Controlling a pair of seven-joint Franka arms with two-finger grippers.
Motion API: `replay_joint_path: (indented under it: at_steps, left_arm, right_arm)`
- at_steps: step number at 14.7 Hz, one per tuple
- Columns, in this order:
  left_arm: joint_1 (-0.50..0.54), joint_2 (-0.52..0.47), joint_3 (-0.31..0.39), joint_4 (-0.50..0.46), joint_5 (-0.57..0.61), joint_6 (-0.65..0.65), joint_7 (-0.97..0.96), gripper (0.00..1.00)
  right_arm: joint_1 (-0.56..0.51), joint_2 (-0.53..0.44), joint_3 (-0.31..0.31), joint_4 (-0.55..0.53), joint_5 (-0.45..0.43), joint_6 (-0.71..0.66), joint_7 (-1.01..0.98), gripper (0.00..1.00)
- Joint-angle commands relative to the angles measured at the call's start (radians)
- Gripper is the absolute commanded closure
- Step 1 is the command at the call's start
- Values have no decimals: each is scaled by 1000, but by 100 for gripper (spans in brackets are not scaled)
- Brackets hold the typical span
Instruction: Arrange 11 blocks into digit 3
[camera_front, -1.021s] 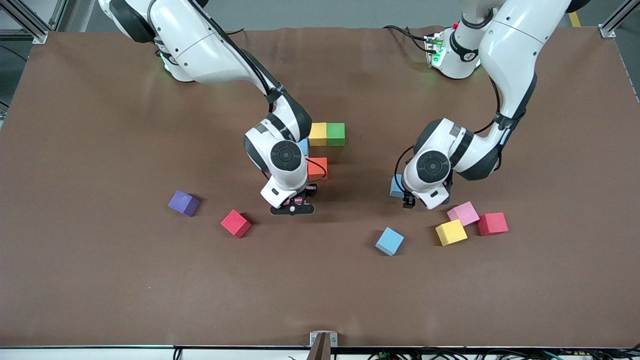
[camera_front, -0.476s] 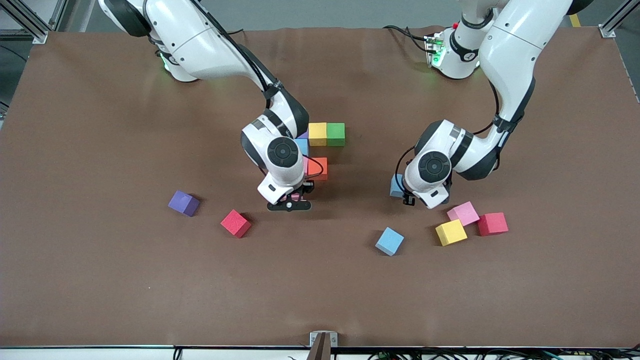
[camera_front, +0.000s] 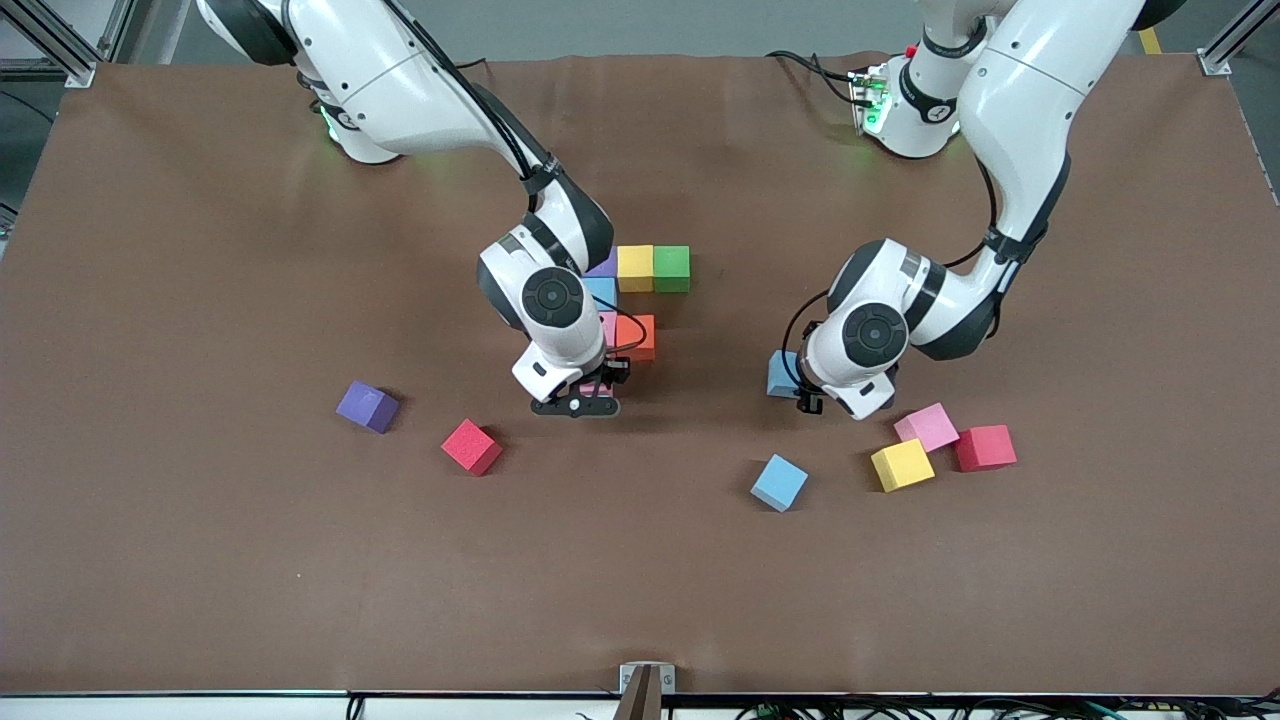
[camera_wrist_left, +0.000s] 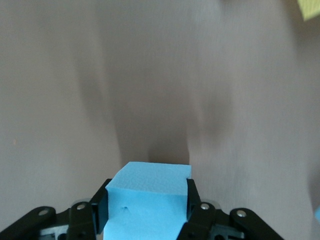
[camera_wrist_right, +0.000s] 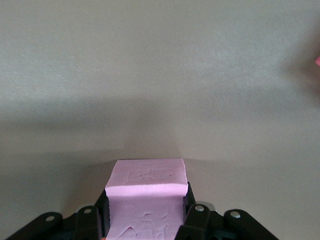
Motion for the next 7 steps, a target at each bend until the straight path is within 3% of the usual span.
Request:
replay_joint_path:
  at_steps: [1, 7]
  left_arm:
    - [-21, 5, -39, 32, -14, -1, -68, 64]
    - [-161, 65, -37, 114, -2, -1, -255, 63]
  right_arm:
    - [-1, -39, 4, -54, 10, 13, 35, 92]
    - [4, -36, 2, -53, 10, 10, 58, 92]
